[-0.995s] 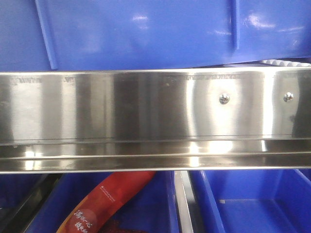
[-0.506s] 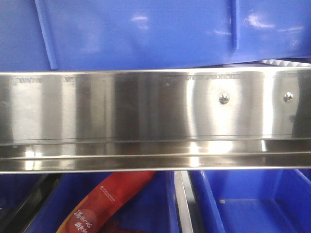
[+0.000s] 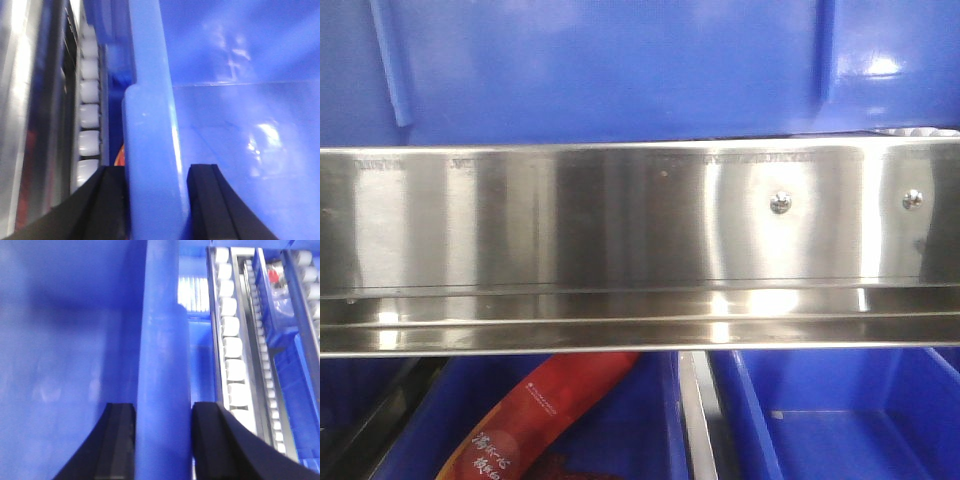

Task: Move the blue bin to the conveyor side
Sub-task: 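Pull the gripped blue bin off the roller shelf toward the robot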

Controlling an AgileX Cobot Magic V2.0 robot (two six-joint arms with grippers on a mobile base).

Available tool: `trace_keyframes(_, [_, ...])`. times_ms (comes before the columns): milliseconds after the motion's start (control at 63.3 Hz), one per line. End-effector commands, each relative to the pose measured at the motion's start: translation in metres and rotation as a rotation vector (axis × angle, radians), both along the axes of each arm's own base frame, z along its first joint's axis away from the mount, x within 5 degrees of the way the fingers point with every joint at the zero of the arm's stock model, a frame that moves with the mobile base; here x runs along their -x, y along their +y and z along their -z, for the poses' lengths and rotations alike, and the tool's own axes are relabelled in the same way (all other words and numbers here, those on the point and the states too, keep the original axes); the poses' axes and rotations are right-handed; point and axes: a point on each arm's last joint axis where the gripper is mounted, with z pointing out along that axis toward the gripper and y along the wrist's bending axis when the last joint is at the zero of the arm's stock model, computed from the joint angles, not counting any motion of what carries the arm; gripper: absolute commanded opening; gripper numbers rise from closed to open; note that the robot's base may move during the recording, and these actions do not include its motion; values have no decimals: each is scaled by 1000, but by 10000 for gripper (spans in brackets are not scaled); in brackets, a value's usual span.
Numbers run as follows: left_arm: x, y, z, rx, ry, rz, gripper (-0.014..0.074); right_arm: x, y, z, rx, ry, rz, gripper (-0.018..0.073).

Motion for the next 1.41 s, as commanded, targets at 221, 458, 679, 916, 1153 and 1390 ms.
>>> trace_keyframes(221, [49,-3,-54,29,-210,-2,-20,42,-16,-49,-33,-217,17,-79])
trace_keyframes(458, [83,-4,-75,35,-271,3,-20,69,-23,-50,-43,-221,13,-79])
trace_keyframes(679, [114,-5,-87,30,-290,12,-20,106,-33,-50,-62,-236,20,-79])
trace_keyframes(916, [149,-7,-98,25,-310,21,-20,131,-40,-64,-84,-300,19,-79])
trace_keyframes(1153, [160,-7,-101,23,-317,24,-20,149,-45,-72,-97,-344,19,-79])
trace_keyframes(1390, [160,-7,-101,23,-316,24,-20,155,-47,-75,-101,-360,19,-79])
